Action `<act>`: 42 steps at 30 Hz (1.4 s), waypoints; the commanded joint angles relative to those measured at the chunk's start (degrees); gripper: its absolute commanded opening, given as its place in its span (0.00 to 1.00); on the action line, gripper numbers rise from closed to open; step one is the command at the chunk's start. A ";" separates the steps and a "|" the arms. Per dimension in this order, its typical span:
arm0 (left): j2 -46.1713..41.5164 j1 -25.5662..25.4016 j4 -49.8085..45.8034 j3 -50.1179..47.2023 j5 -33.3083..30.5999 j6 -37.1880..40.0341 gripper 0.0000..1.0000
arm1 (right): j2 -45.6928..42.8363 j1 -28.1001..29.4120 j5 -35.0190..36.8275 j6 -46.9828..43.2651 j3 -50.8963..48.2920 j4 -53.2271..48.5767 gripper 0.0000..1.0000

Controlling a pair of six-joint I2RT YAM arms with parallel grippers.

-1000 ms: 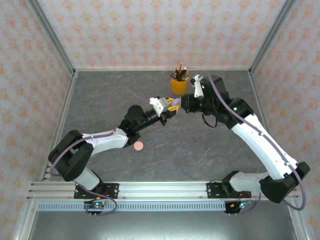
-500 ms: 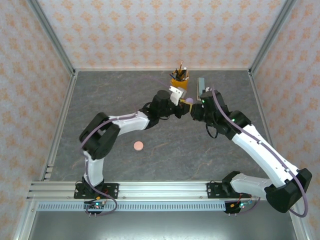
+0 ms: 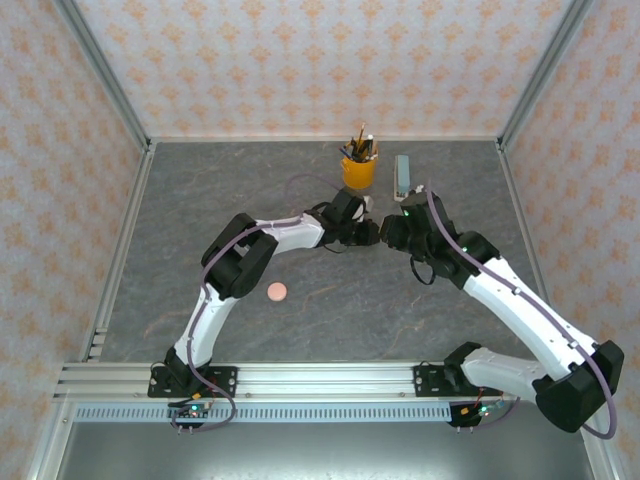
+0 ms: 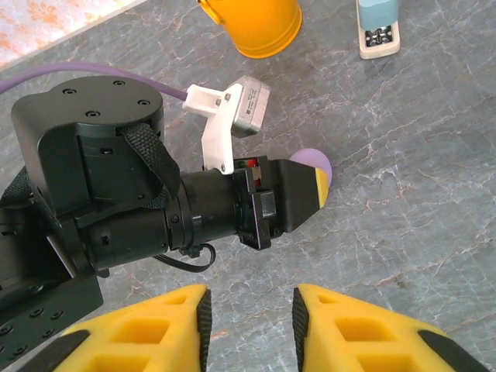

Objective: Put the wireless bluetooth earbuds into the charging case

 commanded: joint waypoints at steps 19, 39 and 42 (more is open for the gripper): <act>-18.47 3.34 -13.37 -6.22 -12.26 7.28 1.00 | -7.59 -0.23 3.76 -1.63 2.10 -5.03 0.75; -59.12 5.56 -18.75 -27.09 -50.42 7.22 1.00 | 1.27 2.24 0.02 1.40 2.79 -3.58 0.99; -61.33 5.93 -19.69 -29.19 -53.71 6.08 1.00 | 4.56 5.70 1.50 2.88 2.74 -2.90 0.99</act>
